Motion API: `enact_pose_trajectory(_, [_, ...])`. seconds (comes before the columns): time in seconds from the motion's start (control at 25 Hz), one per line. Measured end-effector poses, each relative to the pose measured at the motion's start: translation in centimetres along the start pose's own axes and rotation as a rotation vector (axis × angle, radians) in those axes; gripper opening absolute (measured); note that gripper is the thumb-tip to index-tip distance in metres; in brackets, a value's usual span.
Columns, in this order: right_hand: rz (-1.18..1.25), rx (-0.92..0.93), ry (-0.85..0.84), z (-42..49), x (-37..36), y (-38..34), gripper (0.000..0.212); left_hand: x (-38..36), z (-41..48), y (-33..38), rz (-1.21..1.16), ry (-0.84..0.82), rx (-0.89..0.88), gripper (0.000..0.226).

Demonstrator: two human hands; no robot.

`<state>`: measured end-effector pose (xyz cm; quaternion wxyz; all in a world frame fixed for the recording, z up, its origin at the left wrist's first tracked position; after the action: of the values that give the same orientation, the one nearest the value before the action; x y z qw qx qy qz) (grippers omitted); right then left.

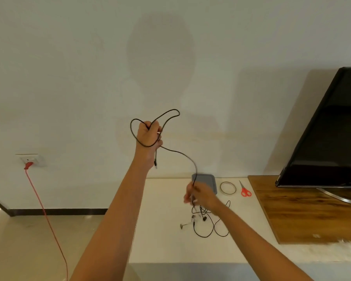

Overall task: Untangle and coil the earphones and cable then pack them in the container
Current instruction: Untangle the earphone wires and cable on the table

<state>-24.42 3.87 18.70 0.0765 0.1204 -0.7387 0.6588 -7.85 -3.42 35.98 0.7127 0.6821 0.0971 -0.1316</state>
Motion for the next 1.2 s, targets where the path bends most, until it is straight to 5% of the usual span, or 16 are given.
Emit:
enact_pose_trajectory(0.08, [0.263, 0.065, 0.141, -0.4, 2.2, -3.7, 0.026, 1.6, -0.7, 0.1, 0.240, 0.010, -0.040, 0.032])
enact_pose_trajectory(0.24, [0.311, 0.311, 0.163, -1.8, 4.5, -11.3, 0.028, 1.7, -3.3, -2.6, 0.672, -0.113, 0.046, 0.022])
enact_pose_trajectory(0.36, [0.154, 0.298, 0.151, -2.6, 4.3, -13.8, 0.024, 0.4, -4.8, -3.8, 0.625, -0.222, 0.113, 0.006])
enact_pose_trajectory(0.56, [-0.166, 0.020, -0.017, -4.2, 4.3, -10.6, 0.043, 0.2, -5.6, -3.4, 0.520, -0.204, 0.118, 0.025])
enact_pose_trajectory(0.8, [0.078, -0.203, 0.237, -4.6, 5.0, -4.5, 0.033, 1.3, -6.5, -2.6, 0.587, -0.128, 0.082, 0.031])
enact_pose_trajectory(0.92, [-0.162, -0.289, 0.229, -5.2, 5.3, -1.5, 0.011, 1.6, -7.5, -2.9, 0.663, -0.203, 0.153, 0.021])
enact_pose_trajectory(1.12, [-0.292, -0.312, 0.198, -7.4, 4.9, -0.2, 0.048, 1.0, -9.2, -3.6, 0.635, -0.168, 0.244, 0.027])
enact_pose_trajectory(1.2, [-0.189, -0.147, 0.200, -7.6, 3.8, -2.8, 0.054, 0.5, -9.7, -3.9, 0.612, -0.175, 0.272, 0.026])
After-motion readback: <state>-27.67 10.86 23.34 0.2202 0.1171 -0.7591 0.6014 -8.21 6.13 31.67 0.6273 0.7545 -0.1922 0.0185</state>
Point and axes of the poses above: each hand's wrist, its own z-axis towards the middle knuckle, its own x-axis out of the back of the hand, y = z × x, the point moved 3 cm from there along z, towards the middle knuckle, and after that the axes turned 5 degrees about x, right-handed, at the moved point
